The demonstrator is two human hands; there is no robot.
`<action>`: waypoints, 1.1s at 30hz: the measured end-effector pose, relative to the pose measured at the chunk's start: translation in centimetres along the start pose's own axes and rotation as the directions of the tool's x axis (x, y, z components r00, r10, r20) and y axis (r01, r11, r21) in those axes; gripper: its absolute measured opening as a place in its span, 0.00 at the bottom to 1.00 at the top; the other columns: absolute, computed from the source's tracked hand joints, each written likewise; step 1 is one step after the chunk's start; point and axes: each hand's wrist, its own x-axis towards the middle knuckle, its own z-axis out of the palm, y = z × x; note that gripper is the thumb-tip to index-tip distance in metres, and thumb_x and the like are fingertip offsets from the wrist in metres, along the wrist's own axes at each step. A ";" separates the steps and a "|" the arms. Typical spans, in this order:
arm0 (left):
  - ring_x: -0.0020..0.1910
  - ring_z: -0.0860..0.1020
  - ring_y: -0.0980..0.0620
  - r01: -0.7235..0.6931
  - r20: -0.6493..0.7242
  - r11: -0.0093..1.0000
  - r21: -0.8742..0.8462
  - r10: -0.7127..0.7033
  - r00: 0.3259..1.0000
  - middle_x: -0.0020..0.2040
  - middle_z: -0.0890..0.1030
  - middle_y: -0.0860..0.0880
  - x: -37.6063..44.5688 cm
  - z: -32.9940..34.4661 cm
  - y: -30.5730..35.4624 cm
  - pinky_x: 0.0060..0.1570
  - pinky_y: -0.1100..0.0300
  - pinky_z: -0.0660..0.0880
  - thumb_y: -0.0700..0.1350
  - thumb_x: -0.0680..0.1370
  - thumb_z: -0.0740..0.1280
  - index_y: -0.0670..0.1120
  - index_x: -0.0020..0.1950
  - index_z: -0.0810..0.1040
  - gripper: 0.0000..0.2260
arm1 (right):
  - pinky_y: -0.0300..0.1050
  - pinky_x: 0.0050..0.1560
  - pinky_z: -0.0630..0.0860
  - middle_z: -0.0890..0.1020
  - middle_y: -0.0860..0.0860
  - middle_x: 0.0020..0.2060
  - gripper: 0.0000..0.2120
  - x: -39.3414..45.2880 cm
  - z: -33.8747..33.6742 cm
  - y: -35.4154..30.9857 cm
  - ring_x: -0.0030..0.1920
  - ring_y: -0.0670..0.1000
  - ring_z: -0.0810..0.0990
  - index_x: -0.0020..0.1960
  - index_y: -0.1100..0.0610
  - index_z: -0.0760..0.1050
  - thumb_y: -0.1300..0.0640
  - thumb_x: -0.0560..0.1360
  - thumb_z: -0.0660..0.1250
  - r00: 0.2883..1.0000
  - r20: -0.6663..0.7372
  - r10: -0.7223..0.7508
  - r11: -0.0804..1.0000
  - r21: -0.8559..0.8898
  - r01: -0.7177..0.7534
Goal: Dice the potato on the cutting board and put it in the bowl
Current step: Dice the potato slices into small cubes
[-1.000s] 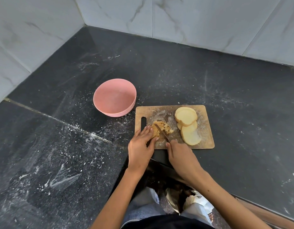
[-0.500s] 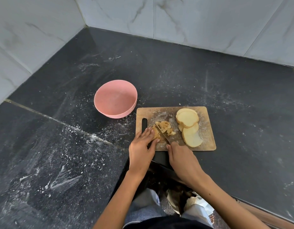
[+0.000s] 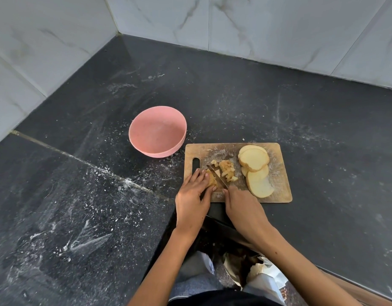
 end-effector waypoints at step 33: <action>0.61 0.78 0.51 -0.072 0.001 0.996 -0.046 0.072 0.997 0.58 0.81 0.45 0.3 0.8 -0.3 0.64 0.55 0.70 0.41 0.73 0.71 0.39 0.57 0.82 0.14 | 0.46 0.46 0.73 0.80 0.57 0.55 0.11 0.5 -0.7 -1.9 0.55 0.57 0.80 0.61 0.60 0.66 0.60 0.82 0.50 0.993 0.049 0.112 0.976 -0.195 -0.100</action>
